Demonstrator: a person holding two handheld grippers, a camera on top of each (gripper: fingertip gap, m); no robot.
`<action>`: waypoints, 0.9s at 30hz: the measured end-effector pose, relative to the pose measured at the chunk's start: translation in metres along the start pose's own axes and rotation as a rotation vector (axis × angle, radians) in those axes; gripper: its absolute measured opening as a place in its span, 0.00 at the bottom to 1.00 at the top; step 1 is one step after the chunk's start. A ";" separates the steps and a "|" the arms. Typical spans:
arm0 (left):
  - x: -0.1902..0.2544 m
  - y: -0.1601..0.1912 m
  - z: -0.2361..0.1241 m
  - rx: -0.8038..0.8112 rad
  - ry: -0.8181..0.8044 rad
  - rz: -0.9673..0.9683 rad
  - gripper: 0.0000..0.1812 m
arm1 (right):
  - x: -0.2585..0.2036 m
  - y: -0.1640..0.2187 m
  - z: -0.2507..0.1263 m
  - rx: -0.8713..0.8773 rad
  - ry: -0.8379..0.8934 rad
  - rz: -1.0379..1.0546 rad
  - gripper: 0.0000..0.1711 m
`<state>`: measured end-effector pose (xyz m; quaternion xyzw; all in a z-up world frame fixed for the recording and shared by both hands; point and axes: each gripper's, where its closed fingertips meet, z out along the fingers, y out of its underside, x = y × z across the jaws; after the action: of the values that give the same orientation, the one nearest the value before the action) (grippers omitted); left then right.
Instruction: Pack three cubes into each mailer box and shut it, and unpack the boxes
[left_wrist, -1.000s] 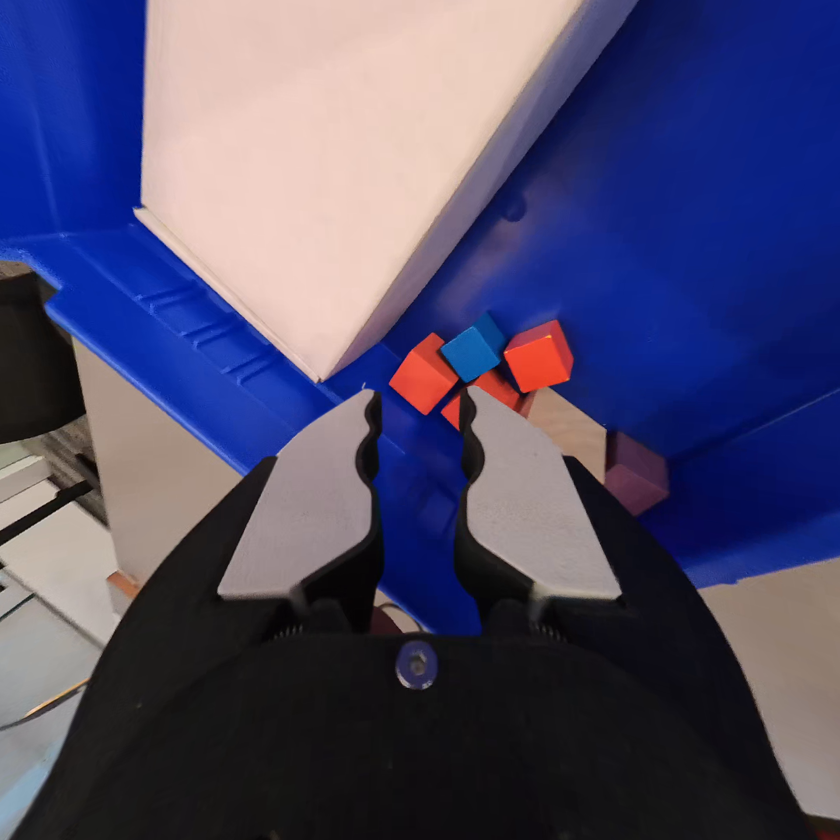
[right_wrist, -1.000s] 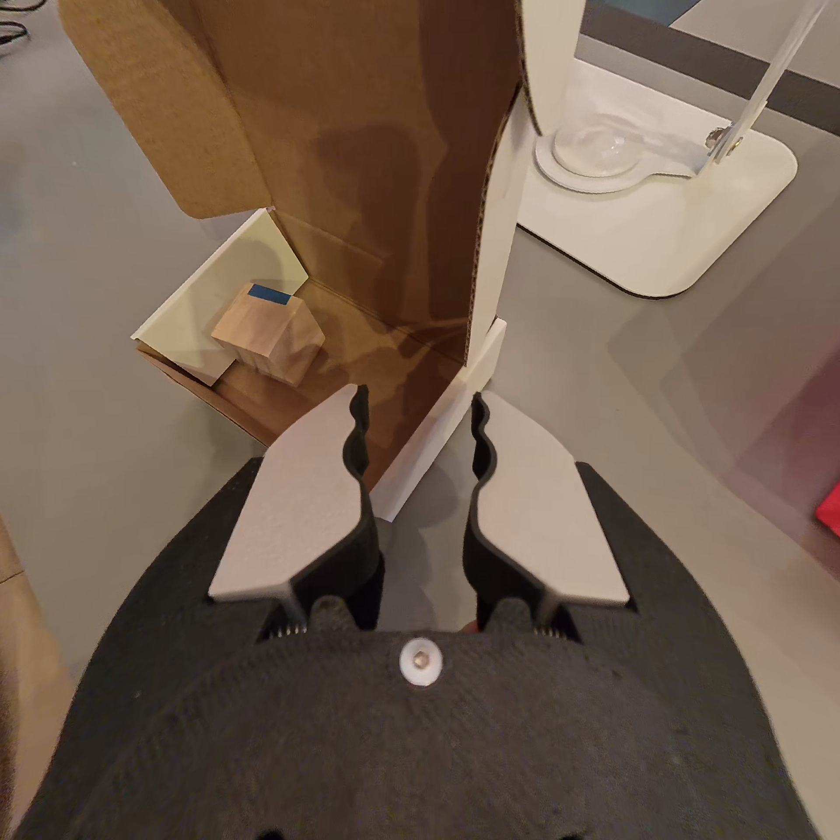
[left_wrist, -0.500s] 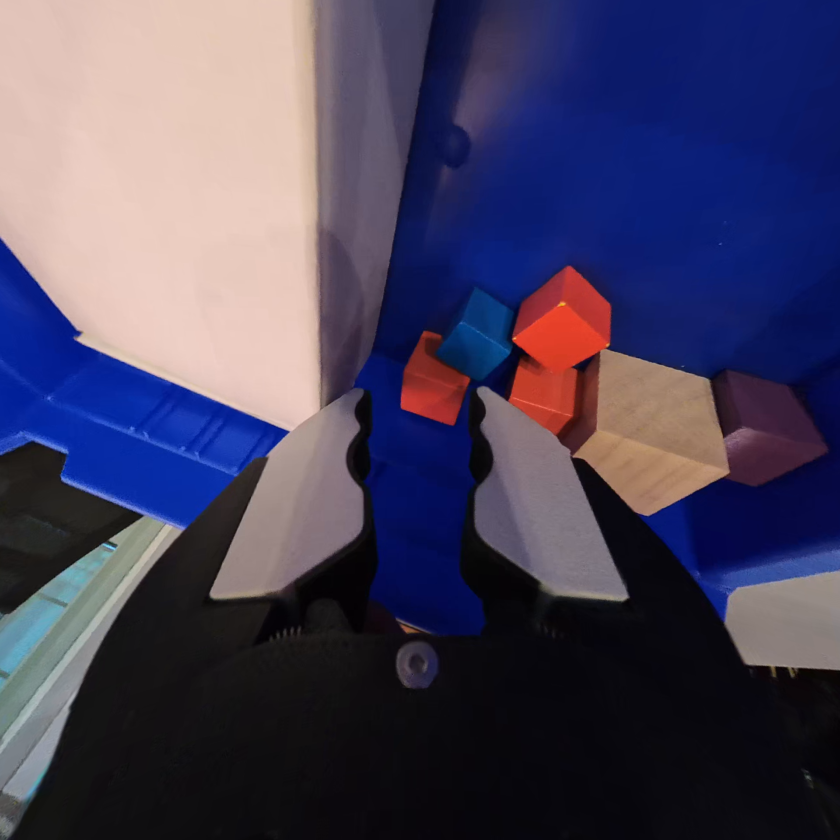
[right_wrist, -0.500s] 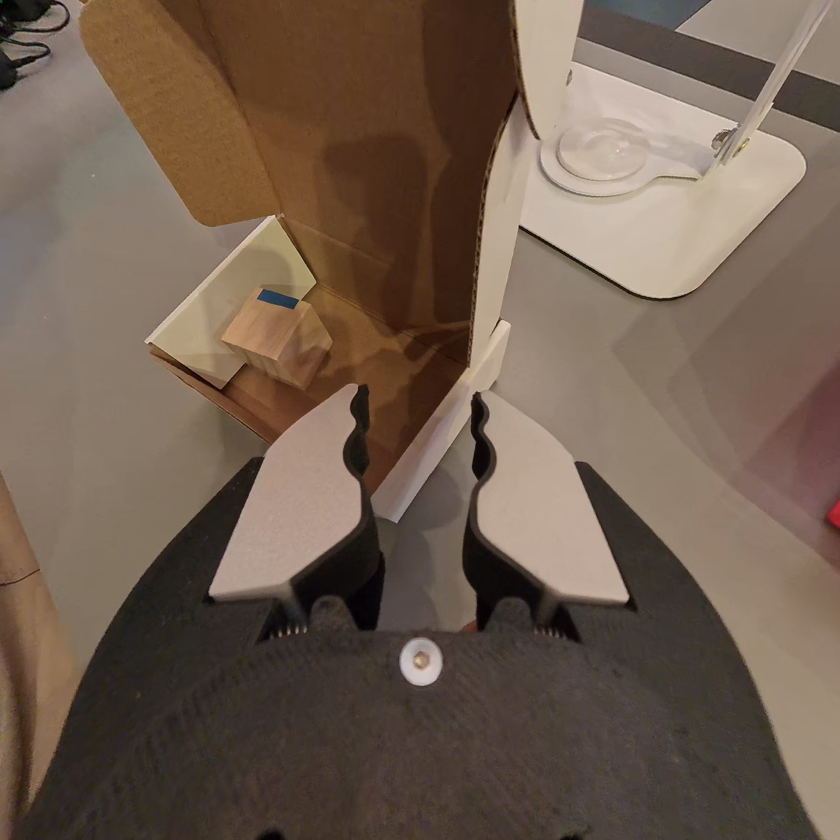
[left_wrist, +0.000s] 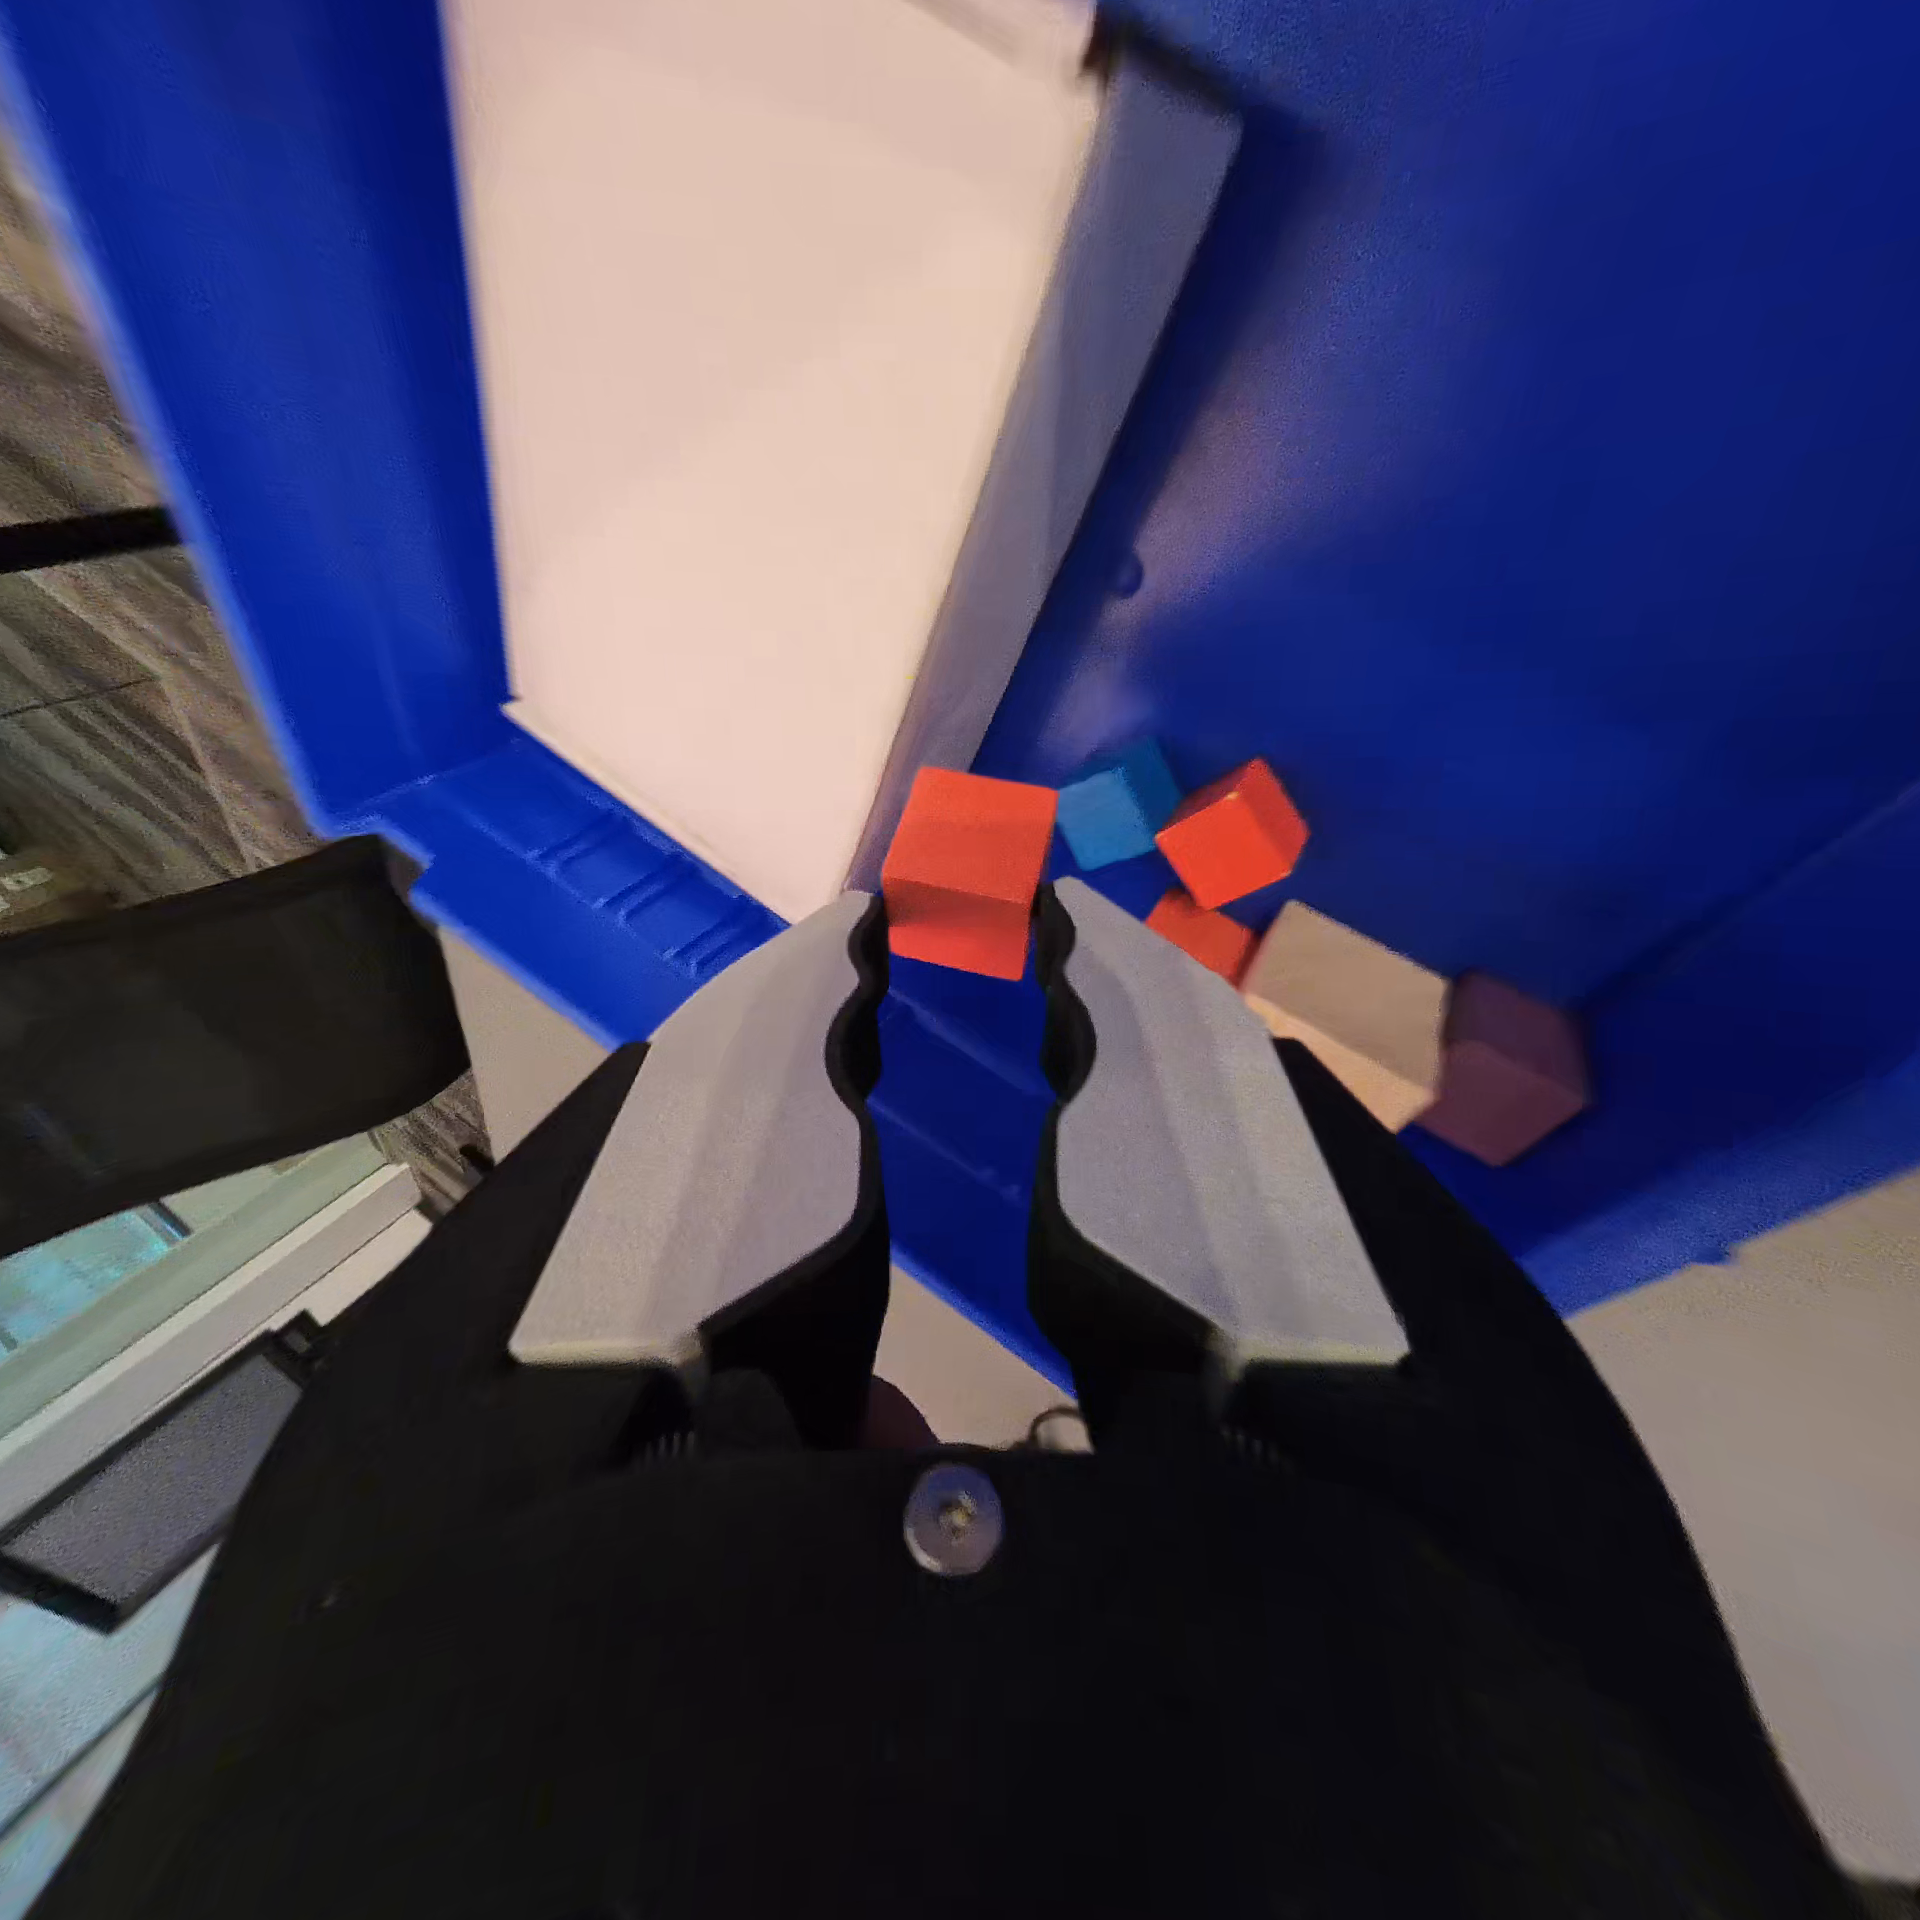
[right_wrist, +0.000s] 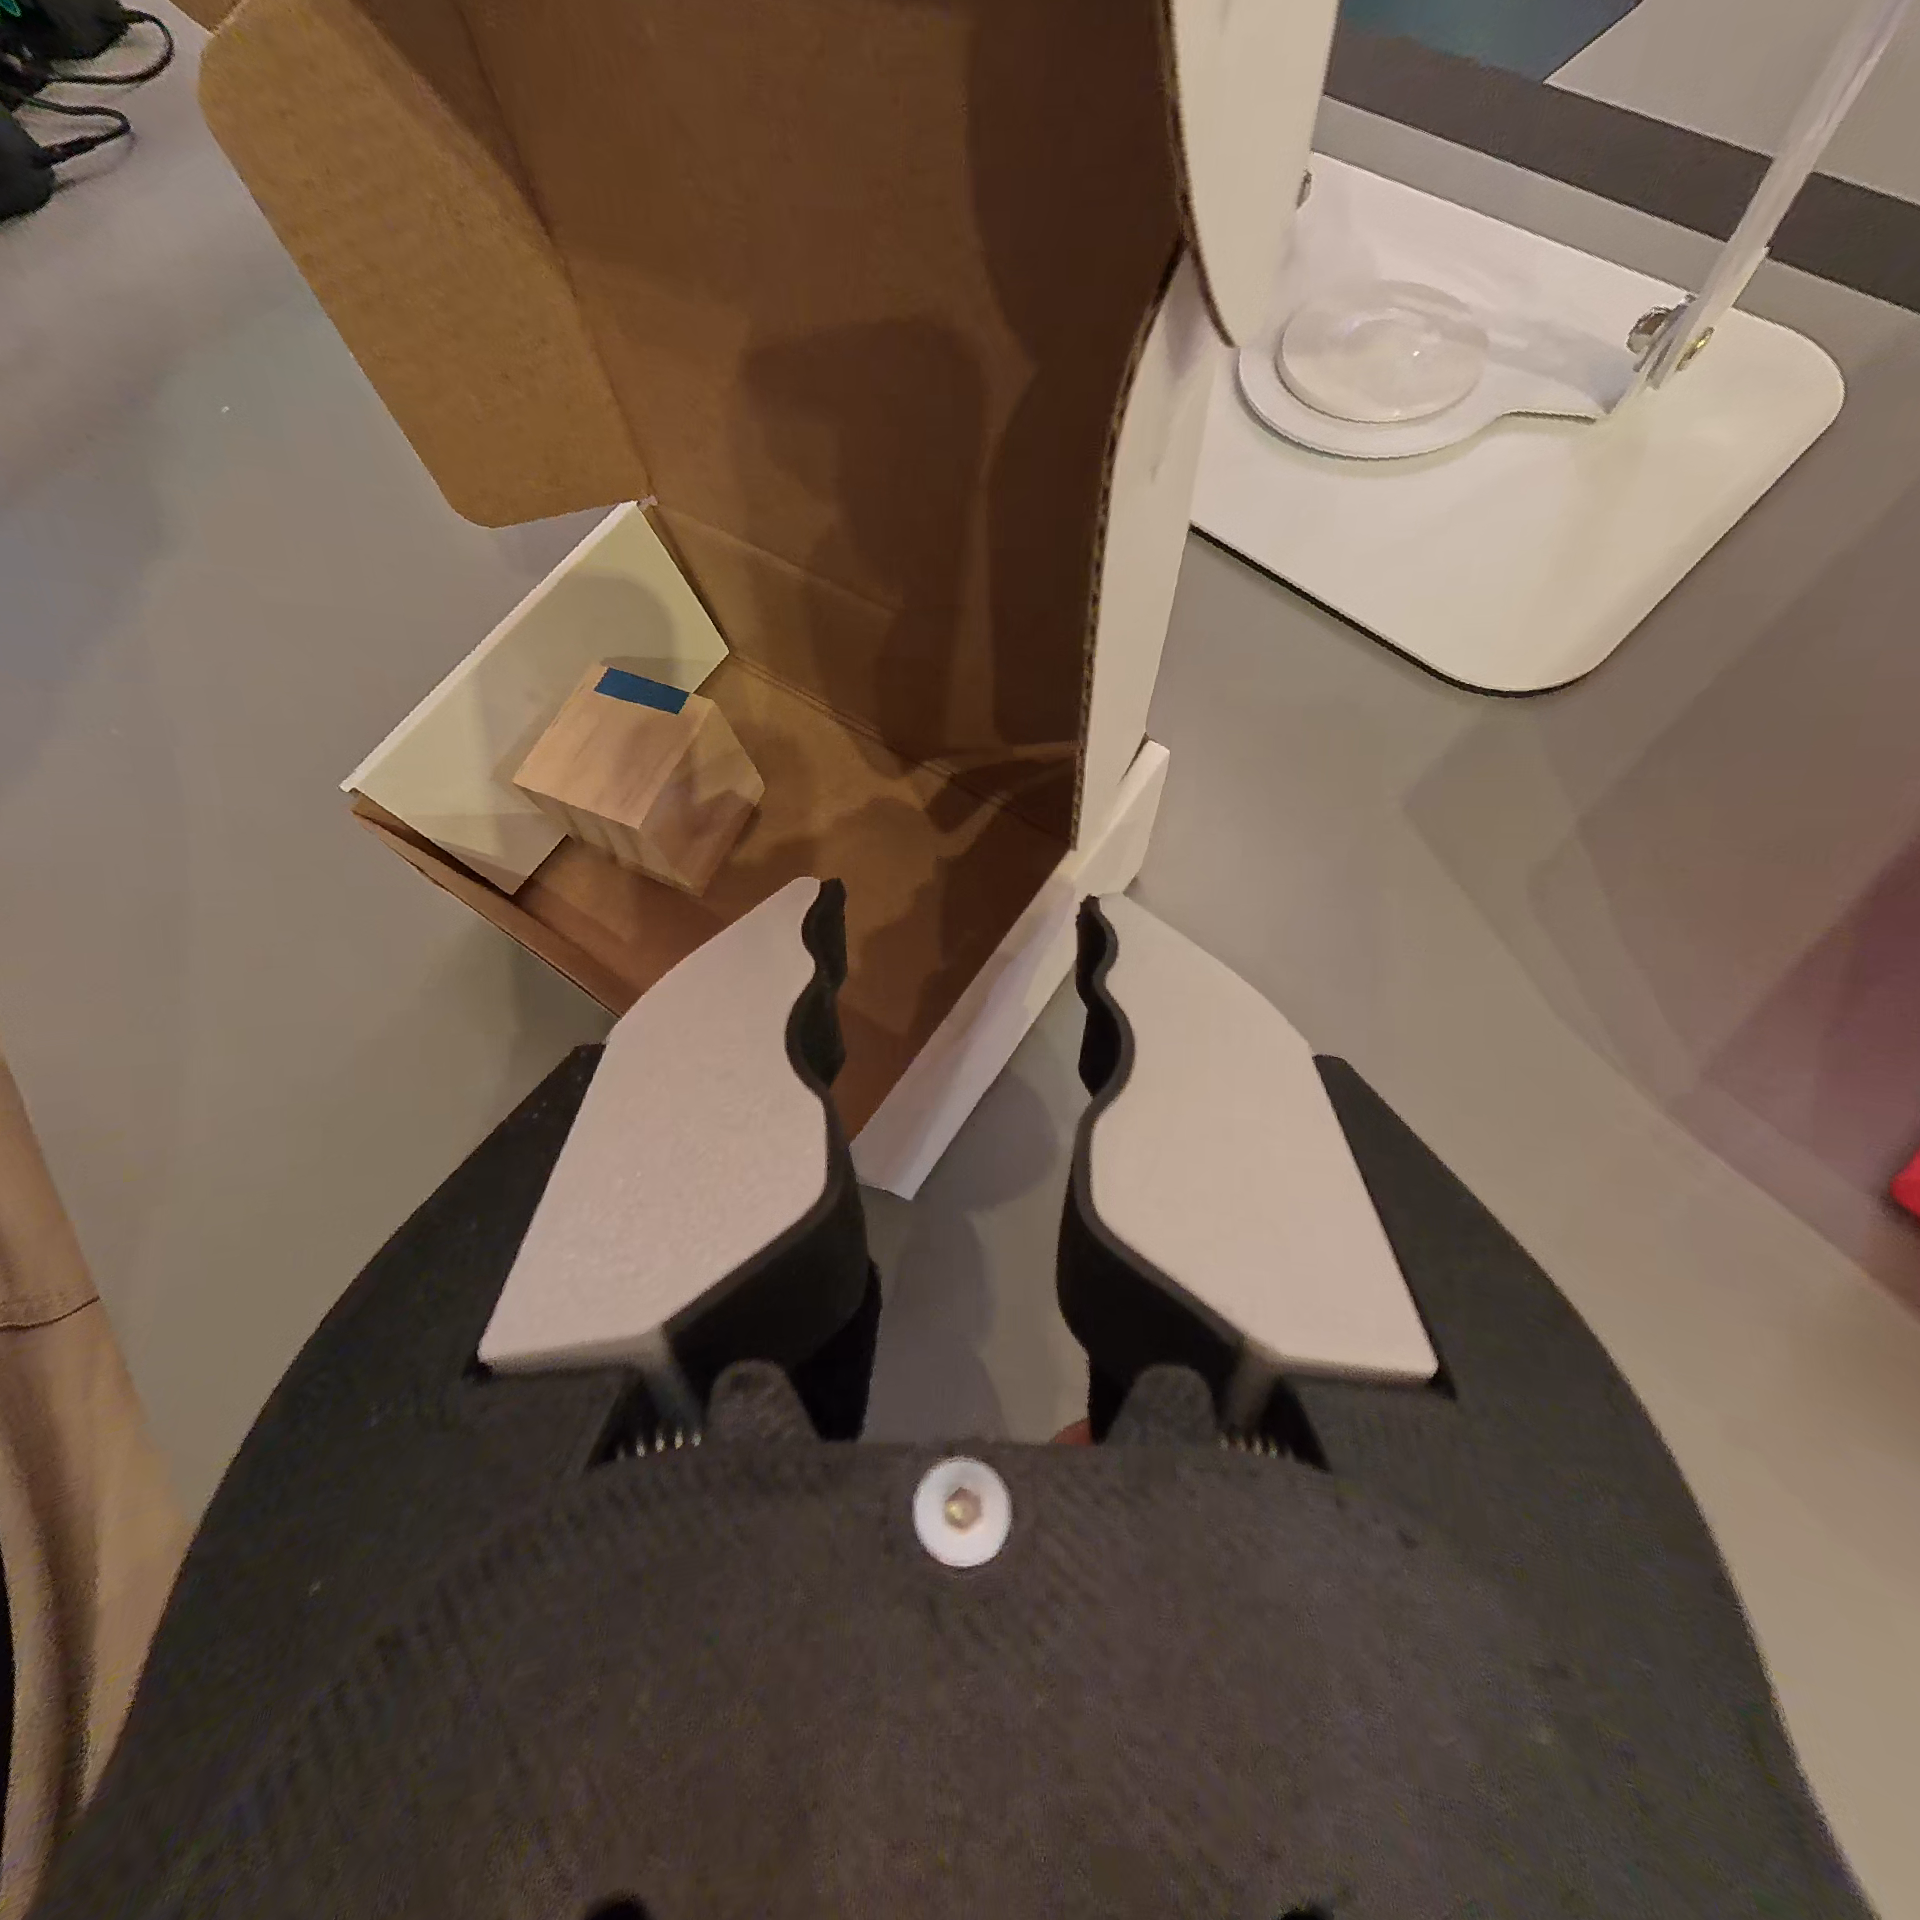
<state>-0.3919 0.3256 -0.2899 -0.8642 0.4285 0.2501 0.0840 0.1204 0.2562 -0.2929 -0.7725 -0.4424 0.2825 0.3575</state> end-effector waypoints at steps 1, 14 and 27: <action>0.001 -0.005 -0.015 0.037 -0.039 -0.027 0.15 | -0.001 0.000 0.000 -0.002 0.001 -0.004 0.25; 0.204 -0.118 -0.243 0.654 0.052 -0.108 0.15 | -0.010 -0.002 -0.003 -0.022 -0.002 -0.041 0.22; 0.311 -0.297 -0.209 0.588 0.139 -0.065 0.14 | -0.004 -0.007 -0.014 0.009 0.040 -0.053 0.23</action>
<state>0.0733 0.2169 -0.2875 -0.8311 0.4595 0.0531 0.3089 0.1261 0.2513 -0.2782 -0.7643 -0.4543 0.2594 0.3771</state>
